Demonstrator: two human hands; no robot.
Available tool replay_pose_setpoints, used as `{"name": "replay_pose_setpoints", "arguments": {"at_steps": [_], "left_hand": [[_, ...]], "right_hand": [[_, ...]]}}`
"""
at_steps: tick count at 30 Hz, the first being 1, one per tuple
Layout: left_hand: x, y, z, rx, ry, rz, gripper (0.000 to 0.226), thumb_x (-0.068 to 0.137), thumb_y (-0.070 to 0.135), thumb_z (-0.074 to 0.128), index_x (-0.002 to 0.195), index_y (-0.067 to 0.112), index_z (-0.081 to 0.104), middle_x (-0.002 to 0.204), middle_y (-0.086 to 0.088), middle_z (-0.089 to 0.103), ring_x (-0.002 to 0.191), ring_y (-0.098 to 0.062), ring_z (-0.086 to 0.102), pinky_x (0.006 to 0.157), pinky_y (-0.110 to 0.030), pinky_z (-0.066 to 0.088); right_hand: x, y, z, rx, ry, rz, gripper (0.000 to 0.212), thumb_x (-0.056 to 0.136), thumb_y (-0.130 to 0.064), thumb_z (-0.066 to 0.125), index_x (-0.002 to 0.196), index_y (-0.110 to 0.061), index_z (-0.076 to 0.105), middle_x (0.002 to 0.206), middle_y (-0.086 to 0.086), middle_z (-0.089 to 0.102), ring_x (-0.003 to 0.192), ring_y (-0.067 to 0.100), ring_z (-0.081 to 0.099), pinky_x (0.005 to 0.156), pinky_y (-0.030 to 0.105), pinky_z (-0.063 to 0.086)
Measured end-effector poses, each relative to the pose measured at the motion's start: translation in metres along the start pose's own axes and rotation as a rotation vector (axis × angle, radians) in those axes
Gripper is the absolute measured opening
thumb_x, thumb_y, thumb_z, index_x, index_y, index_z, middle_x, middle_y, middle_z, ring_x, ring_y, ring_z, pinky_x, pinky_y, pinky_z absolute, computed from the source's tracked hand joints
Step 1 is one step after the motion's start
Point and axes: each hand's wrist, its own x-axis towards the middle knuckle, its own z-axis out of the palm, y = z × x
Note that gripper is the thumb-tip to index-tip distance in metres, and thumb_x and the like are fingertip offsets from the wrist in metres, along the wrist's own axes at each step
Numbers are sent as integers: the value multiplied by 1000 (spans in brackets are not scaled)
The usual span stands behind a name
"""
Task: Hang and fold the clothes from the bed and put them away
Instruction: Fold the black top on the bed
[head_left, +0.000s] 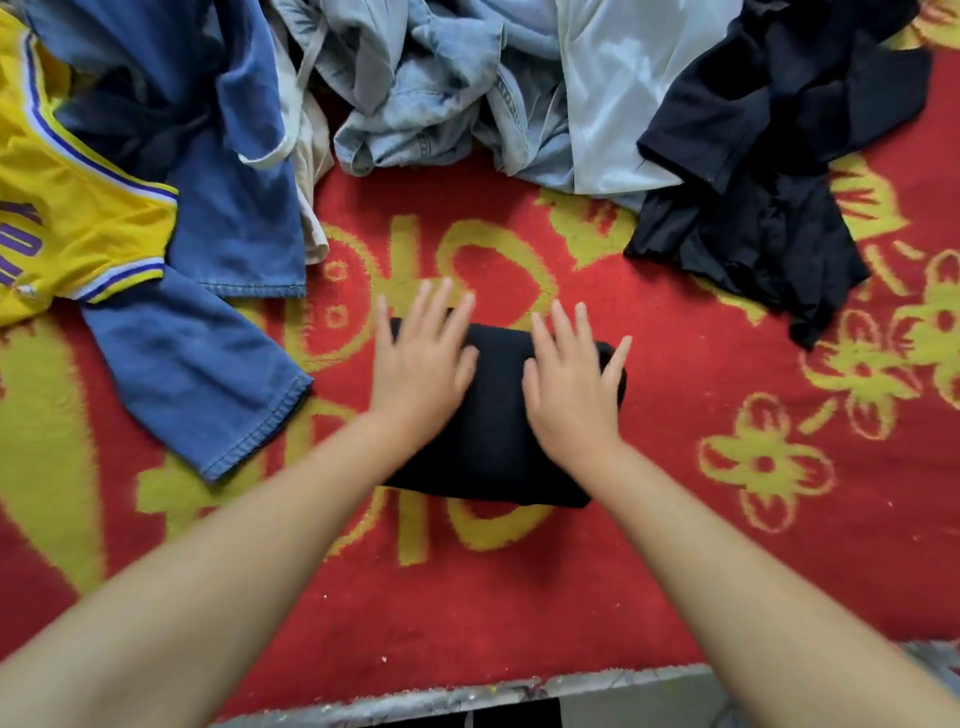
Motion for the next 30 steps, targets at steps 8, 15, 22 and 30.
{"name": "replay_pose_setpoints", "arguments": {"at_steps": [8,15,22,30], "left_hand": [[-41,7,61,-10,-117,-30,61,94,52,16,150,29,14,159,1,4,147,-23,-3,111,-64,-1],[-32,11,63,93,-254,-98,62,91,57,-4,146,33,-20,153,5,-31,140,-18,-33,109,-62,-16],[-50,31,45,35,-136,-34,62,93,50,-6,148,23,-14,154,2,-26,141,-16,-27,114,-50,-17],[-44,24,88,22,-74,-33,59,97,45,10,151,22,0,158,-3,-6,148,-20,-4,117,-56,1]], "right_hand": [[-23,4,56,-66,-77,-30,54,98,-44,23,151,-32,17,161,-1,10,146,22,-6,109,66,-3],[-10,8,57,-152,-196,-30,53,99,-48,9,145,-36,-16,159,-5,-20,138,16,-35,106,61,-21],[-38,-1,45,-92,-76,17,58,103,-38,20,147,-23,-14,156,-3,-20,139,14,-30,109,48,-28],[-24,16,78,-141,-91,-29,57,97,-39,8,148,-22,-11,154,-4,-22,141,12,-28,111,44,-27]]}}
